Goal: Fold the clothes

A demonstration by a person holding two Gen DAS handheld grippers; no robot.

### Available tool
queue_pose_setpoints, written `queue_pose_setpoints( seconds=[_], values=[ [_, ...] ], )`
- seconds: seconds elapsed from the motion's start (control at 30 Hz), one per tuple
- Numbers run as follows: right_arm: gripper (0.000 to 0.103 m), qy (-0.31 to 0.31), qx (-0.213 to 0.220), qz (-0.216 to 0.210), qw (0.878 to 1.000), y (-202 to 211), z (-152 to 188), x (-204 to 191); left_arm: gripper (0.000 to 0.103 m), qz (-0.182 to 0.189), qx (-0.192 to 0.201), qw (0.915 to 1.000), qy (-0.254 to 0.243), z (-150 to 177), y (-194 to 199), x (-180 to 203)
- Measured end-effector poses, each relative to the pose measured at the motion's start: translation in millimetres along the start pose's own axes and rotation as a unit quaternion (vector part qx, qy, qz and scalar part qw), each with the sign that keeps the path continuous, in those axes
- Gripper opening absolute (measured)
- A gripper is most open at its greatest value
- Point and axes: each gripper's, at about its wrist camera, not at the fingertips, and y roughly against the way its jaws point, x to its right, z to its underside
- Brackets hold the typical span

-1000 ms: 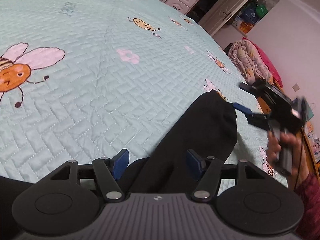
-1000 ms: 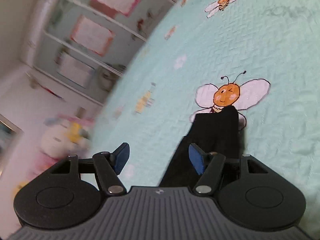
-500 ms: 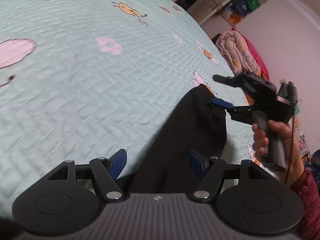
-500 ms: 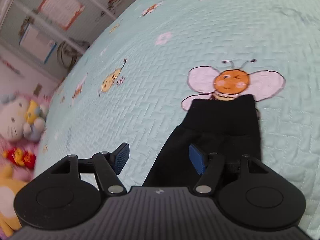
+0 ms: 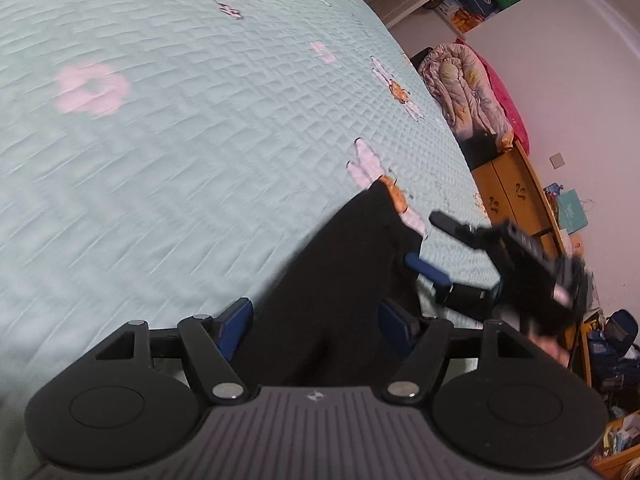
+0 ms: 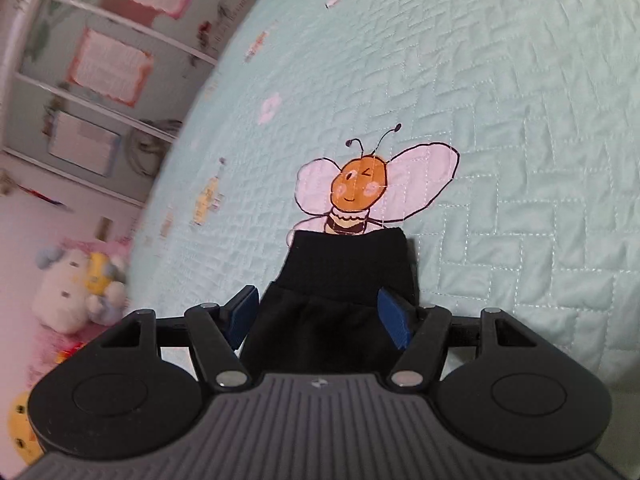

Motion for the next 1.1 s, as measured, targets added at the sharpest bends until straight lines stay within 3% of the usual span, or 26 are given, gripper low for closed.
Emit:
queue_pose_setpoints(
  seconds=[0.13, 0.23, 0.3, 0.33, 0.4, 0.5, 0.67, 0.8, 0.9, 1.0, 1.03, 1.1],
  values=[
    [0.066, -0.01, 0.01, -0.029, 0.999, 3, 4, 8, 0.072, 0.003, 0.001, 1.0, -0.003, -18, -27, 11],
    [0.067, -0.008, 0.013, -0.039, 0.999, 4, 5, 10, 0.065, 0.002, 0.011, 0.9998, -0.016, -25, -42, 22],
    [0.067, -0.005, 0.012, -0.038, 0.999, 3, 5, 9, 0.03, -0.012, 0.012, 0.9987, -0.048, -23, -50, 37],
    [0.067, -0.005, 0.01, -0.038, 0.999, 3, 4, 10, 0.005, -0.021, 0.012, 0.9973, -0.07, -21, -53, 47],
    [0.067, -0.007, 0.008, -0.041, 0.999, 2, 2, 11, 0.005, -0.042, 0.029, 0.99, -0.132, -8, -52, 72],
    [0.067, -0.021, 0.004, -0.05, 0.999, 4, 2, 15, 0.005, -0.067, 0.057, 0.9683, -0.234, 15, -50, 111],
    [0.069, -0.048, 0.006, -0.077, 0.996, 20, 7, 22, 0.005, -0.089, 0.075, 0.9338, -0.338, 53, -51, 152],
    [0.07, -0.055, 0.019, -0.096, 0.994, 42, 15, 25, 0.006, -0.1, 0.065, 0.9117, -0.393, 80, -63, 168],
    [0.07, -0.056, 0.027, -0.11, 0.992, 58, 20, 27, 0.007, -0.1, 0.059, 0.9056, -0.408, 92, -72, 173],
    [0.07, -0.032, 0.041, -0.074, 0.996, 64, 25, 27, 0.008, -0.093, 0.054, 0.9045, -0.413, 100, -78, 174],
    [0.065, -0.025, 0.04, -0.062, 0.997, 63, 25, 28, 0.009, -0.092, 0.053, 0.9061, -0.41, 102, -78, 173],
    [0.036, -0.016, 0.038, -0.043, 0.998, 59, 26, 32, 0.01, -0.091, 0.058, 0.9129, -0.394, 109, -73, 170]
  ],
)
